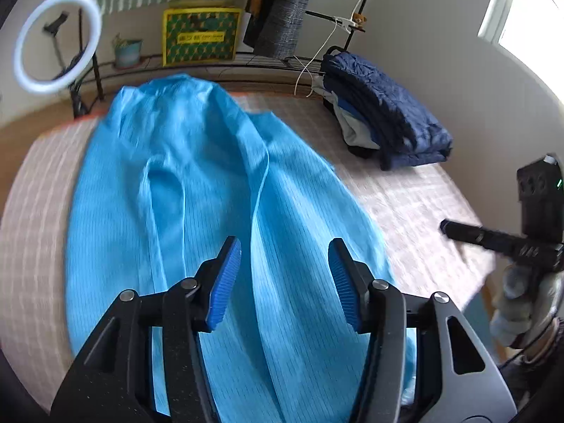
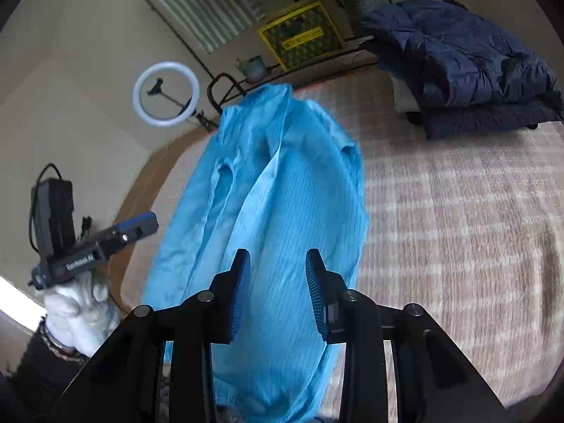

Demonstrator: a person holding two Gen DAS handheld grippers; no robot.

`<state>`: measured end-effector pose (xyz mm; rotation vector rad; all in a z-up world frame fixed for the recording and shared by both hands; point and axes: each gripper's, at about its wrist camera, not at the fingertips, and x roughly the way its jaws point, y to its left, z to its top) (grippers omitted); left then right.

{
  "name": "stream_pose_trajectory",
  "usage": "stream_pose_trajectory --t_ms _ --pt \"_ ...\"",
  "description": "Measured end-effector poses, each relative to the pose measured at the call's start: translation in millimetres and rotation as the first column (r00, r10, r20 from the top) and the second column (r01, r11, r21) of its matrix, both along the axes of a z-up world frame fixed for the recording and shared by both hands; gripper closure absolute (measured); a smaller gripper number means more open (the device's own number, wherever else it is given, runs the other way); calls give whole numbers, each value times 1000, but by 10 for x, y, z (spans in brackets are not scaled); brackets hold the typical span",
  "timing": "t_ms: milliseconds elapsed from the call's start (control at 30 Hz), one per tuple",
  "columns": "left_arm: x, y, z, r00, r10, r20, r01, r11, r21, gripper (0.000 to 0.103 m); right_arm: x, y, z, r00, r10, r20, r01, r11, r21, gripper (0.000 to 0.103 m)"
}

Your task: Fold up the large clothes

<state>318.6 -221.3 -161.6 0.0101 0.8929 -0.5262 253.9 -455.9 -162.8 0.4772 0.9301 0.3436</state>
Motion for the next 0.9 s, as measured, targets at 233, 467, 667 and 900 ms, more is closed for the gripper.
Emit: stream_pose_trajectory --t_ms 233,467,667,900 --pt "743 -680 -416 999 -31 37 26 989 145 50 938 -372 -552 992 -97 -80 109 981 158 71" --pt "1206 -968 -919 997 -55 48 40 965 261 50 1569 -224 -1174 980 -105 -170 136 974 181 67" --pt "1328 -897 -1104 997 -29 76 7 963 271 56 1803 -151 -1301 978 -114 -174 145 973 180 67" --pt "1486 -562 -1097 999 32 8 -33 993 114 102 1801 -114 -1159 986 -134 -95 146 981 129 98"
